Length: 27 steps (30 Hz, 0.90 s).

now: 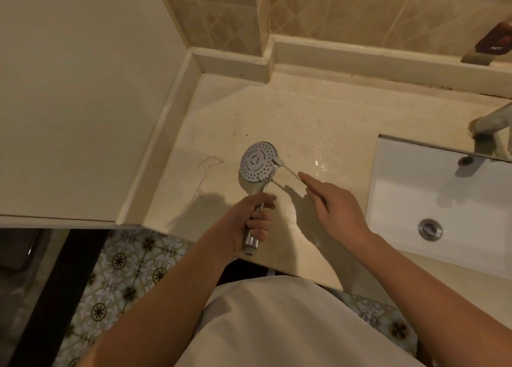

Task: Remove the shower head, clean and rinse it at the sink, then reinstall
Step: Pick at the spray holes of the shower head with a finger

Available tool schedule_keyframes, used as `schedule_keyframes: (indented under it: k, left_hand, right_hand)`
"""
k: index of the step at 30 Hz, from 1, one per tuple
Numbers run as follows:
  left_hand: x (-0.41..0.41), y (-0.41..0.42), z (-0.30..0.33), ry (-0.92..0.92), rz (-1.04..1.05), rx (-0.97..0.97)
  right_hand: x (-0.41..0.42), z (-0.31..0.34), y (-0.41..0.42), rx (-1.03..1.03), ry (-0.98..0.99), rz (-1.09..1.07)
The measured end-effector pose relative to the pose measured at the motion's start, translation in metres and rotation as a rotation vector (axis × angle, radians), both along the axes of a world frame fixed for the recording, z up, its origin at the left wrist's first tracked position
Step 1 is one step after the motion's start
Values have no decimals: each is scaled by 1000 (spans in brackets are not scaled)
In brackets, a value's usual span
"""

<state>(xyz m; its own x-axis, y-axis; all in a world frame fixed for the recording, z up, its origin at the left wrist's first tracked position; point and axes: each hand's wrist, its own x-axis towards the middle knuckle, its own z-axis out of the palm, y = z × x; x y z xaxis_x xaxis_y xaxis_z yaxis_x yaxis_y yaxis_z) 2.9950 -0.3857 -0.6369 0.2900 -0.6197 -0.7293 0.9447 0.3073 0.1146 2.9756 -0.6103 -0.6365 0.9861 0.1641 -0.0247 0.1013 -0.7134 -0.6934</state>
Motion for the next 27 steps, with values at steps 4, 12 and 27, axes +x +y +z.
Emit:
schedule_keyframes:
  k: [4, 12, 27]
  left_hand:
    - [0, 0, 2, 28, -14, -14]
    - [3, -1, 6, 8, -37, -39]
    - [5, -3, 9, -56, -37, 200]
  right_hand:
    - [-12, -4, 9, 9, 37, 104]
    - [0, -7, 4, 53, -1, -110]
    - [-9, -8, 17, 49, 20, -56]
